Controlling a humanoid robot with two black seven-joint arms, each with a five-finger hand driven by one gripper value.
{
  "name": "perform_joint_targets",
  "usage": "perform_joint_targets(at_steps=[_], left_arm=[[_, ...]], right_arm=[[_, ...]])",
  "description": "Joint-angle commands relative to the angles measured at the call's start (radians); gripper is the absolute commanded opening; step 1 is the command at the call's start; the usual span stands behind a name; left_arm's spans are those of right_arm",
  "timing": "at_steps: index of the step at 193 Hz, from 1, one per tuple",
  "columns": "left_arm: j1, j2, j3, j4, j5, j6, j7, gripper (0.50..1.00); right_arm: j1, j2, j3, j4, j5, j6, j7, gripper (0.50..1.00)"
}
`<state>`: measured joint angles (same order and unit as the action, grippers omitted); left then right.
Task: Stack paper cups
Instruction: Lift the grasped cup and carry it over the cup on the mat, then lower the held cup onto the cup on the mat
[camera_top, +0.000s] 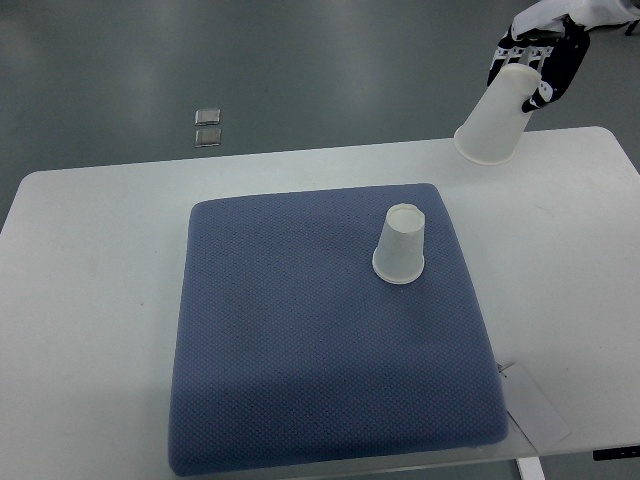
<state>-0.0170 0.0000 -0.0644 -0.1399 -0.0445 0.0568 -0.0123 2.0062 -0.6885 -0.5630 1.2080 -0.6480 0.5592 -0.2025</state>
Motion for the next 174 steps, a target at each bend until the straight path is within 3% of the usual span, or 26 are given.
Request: perform_joint_targets(at_steps=[1,46,174], left_arm=[[0.0,0.0,0.0,0.0,0.0,0.0,0.0,1.0],[0.0,0.0,0.0,0.0,0.0,0.0,0.0,1.0],[-0.001,0.0,0.0,0.0,0.0,0.0,0.0,1.0]], right_arm=[[0.006,0.038,0.003,0.005,0.007,-0.002,0.0,0.664],[0.008,0.107,0.044,0.015,0.025,0.004,0.0,0.666],[-0.006,0.11,0.052,0.087,0.025,-0.004,0.002,0.668]])
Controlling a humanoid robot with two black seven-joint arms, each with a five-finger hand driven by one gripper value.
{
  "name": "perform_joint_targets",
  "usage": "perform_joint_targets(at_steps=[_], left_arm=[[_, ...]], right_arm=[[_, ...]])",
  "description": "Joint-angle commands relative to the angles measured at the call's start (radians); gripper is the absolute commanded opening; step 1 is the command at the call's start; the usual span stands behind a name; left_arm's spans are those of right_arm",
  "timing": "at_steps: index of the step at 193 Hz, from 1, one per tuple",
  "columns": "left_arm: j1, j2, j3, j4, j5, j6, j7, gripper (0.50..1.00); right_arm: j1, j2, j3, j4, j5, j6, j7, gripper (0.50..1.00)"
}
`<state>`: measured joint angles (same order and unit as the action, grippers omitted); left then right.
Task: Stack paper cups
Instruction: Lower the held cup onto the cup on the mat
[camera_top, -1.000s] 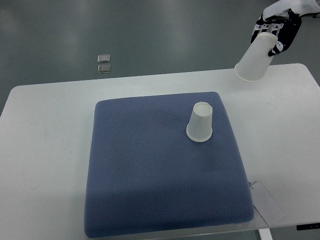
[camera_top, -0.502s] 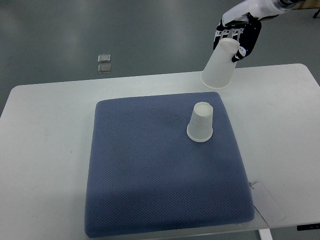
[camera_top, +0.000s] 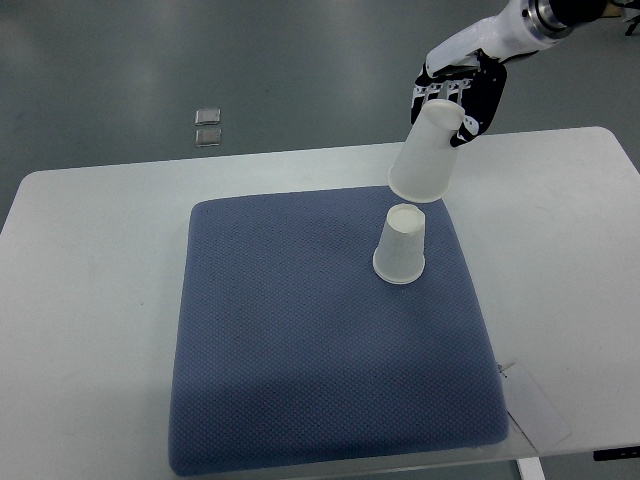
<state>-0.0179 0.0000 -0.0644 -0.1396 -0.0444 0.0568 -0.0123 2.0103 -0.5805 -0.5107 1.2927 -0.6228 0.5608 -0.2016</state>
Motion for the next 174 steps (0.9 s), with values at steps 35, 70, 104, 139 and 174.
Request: perform_joint_targets(at_steps=[35,70,104,139,174], left_arm=[[0.0,0.0,0.0,0.0,0.0,0.0,0.0,1.0],[0.001,0.0,0.0,0.0,0.0,0.0,0.0,1.0],[0.001,0.0,0.0,0.0,0.0,0.0,0.0,1.0],[0.001,0.0,0.0,0.0,0.0,0.0,0.0,1.0],[0.001,0.0,0.0,0.0,0.0,0.0,0.0,1.0]], right_arm=[[-0.022,0.01,0.001,0.002,0.001,-0.01,0.001,0.668],[-0.035,0.018,0.014,0.002,0.001,-0.012,0.001,0.668],[-0.05,0.033,0.02,0.0,0.0,-0.015,0.001,0.67],[-0.079,0.039,0.02,0.0,0.0,-0.033,0.001,0.67],[-0.099,0.047,0.02,-0.001,-0.003,-0.036,0.001,0.672]])
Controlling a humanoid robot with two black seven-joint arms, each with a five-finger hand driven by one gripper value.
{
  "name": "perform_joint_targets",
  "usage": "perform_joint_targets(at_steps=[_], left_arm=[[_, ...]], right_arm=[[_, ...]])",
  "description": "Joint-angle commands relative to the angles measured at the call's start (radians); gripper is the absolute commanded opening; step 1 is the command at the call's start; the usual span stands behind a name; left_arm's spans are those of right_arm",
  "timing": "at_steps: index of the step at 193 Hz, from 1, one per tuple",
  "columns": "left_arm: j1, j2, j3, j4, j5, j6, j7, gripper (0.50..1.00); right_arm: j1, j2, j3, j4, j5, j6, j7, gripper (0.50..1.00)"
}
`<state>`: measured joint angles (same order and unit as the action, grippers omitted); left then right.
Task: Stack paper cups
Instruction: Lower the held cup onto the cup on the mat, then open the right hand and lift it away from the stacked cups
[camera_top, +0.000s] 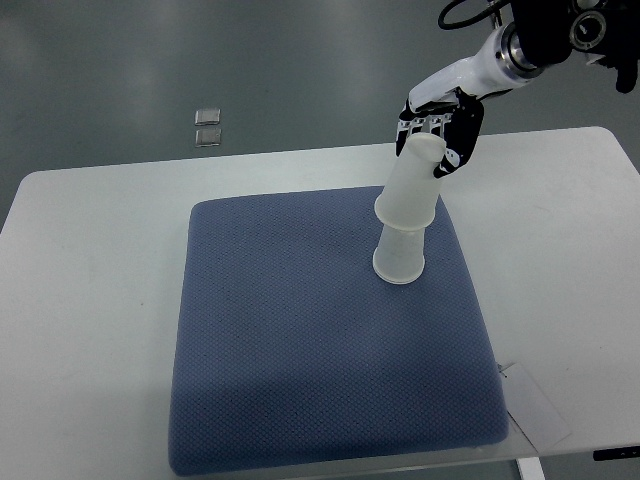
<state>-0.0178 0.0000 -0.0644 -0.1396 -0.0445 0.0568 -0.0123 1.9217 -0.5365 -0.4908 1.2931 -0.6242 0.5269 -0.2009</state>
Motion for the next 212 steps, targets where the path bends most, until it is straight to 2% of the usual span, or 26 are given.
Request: perform_joint_targets(at_steps=[1,122,212], left_arm=[[0.001,0.0,0.0,0.0,0.0,0.0,0.0,1.0],[-0.001,0.0,0.0,0.0,0.0,0.0,0.0,1.0],[0.001,0.0,0.0,0.0,0.0,0.0,0.0,1.0]], right_arm=[[-0.01,0.003,0.0,-0.001,-0.002,-0.002,0.0,0.672],[-0.023,0.009,-0.002,-0.001,0.0,-0.024,0.0,0.69],[-0.036,0.009,-0.002,-0.001,-0.002,-0.041,0.0,0.75]])
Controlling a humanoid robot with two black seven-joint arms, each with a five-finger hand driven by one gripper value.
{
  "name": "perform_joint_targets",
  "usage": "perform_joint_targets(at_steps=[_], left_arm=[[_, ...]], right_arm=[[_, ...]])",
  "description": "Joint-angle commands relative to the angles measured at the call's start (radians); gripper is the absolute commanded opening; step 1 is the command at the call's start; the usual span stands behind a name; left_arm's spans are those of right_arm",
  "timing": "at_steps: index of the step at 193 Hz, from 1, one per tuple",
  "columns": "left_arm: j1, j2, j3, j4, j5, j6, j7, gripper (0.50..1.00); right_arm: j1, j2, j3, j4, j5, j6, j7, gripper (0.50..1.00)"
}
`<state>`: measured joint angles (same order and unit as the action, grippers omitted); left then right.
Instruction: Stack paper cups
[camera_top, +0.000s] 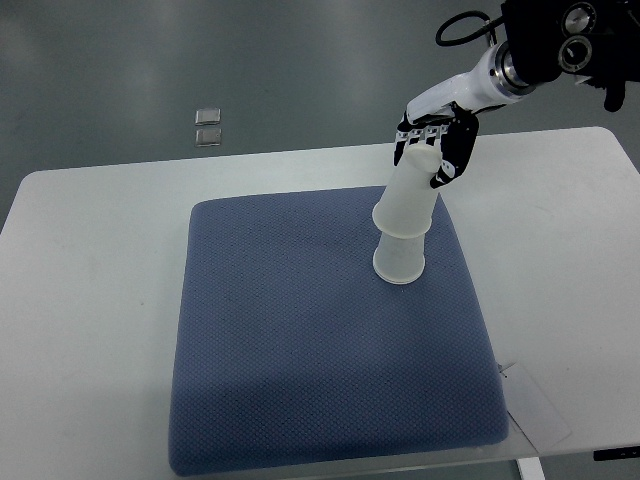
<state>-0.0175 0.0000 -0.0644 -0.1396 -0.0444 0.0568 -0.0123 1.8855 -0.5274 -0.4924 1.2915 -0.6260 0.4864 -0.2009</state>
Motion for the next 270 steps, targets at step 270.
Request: perform_joint_targets(at_steps=[270], left_arm=[[0.001,0.0,0.0,-0.002,0.0,0.0,0.0,1.0]], right_arm=[[-0.594,-0.037,0.719,-0.294,0.454,-0.308,0.138,0.789]])
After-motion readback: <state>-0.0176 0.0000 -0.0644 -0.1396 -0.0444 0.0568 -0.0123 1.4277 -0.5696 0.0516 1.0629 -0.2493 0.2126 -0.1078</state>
